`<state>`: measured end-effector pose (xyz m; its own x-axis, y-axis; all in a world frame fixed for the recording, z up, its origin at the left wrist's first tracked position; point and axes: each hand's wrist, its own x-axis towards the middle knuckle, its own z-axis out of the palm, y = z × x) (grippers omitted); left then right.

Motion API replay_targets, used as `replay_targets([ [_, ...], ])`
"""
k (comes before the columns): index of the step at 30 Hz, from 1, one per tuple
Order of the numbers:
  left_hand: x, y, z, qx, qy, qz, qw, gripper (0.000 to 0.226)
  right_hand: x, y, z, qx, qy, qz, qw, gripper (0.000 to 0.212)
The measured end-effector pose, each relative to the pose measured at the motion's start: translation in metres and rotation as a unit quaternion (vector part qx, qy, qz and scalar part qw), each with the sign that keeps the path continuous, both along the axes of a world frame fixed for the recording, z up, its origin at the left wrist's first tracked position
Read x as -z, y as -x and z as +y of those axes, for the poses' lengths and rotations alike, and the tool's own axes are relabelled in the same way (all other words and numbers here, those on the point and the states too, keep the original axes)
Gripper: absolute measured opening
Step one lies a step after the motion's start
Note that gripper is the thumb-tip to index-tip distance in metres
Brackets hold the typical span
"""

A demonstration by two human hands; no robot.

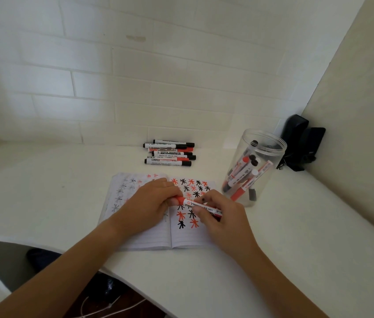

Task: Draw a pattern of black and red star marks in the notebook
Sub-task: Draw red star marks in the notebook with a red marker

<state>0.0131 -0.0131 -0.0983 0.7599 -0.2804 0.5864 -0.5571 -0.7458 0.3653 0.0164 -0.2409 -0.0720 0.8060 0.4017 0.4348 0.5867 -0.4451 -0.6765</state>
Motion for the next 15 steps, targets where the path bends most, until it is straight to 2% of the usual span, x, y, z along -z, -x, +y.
replay_targets([
  [3,-0.001,-0.004,-0.001,-0.014,0.002,0.011,1.0,0.034,-0.006,-0.002,0.001,0.026,-0.037,-0.011,0.999,0.016],
  [5,0.0,-0.005,-0.003,-0.042,-0.011,0.02,0.999,0.033,-0.016,-0.003,0.004,0.029,-0.12,0.031,0.992,0.022],
  [8,0.004,-0.003,-0.004,-0.12,-0.028,0.107,0.987,0.056,-0.038,-0.002,0.004,0.034,-0.253,0.026,0.967,0.021],
  [11,0.004,-0.002,-0.004,-0.147,-0.086,0.177,0.969,0.068,-0.073,0.004,-0.01,0.097,-0.307,-0.099,0.942,0.025],
  [15,0.005,-0.004,-0.002,-0.146,-0.114,0.187,0.965,0.052,-0.123,-0.008,-0.04,0.211,-0.298,-0.282,0.887,0.031],
])
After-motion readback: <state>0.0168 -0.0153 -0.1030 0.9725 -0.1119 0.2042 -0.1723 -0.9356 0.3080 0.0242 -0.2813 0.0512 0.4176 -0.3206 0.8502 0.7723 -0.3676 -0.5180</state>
